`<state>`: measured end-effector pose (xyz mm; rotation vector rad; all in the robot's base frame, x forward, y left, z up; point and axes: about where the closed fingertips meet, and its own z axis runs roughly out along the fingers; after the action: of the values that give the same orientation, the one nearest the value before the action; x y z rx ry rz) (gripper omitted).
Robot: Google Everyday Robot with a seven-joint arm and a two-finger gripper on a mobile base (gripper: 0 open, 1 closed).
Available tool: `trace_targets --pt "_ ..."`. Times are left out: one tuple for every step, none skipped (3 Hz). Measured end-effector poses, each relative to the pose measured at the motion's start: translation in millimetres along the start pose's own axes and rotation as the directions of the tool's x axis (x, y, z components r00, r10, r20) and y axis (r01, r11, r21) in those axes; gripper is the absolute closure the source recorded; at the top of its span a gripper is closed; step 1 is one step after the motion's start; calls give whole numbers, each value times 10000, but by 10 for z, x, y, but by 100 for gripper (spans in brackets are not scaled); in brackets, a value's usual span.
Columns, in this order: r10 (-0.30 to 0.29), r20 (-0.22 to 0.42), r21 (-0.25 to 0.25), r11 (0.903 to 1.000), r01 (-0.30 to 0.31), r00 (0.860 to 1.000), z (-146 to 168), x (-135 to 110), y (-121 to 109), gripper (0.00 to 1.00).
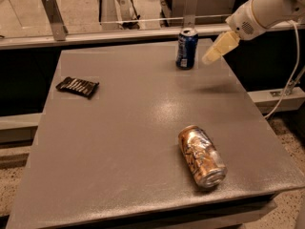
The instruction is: Move pepsi can near orange can
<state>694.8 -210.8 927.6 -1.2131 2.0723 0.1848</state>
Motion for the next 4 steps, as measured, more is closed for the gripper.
trace_targets --pt "838 1418 -232 9964 -813 9863 249 -56 -203 0" --pt "1495 2585 -680 9883 -1364 9544 449 -113 -279 0" --pt "1815 3269 -1067 9822 -1546 9275 623 -220 -276 0" --pt "2014 3386 -1415 9766 -1618 9191 759 -316 -241 18"
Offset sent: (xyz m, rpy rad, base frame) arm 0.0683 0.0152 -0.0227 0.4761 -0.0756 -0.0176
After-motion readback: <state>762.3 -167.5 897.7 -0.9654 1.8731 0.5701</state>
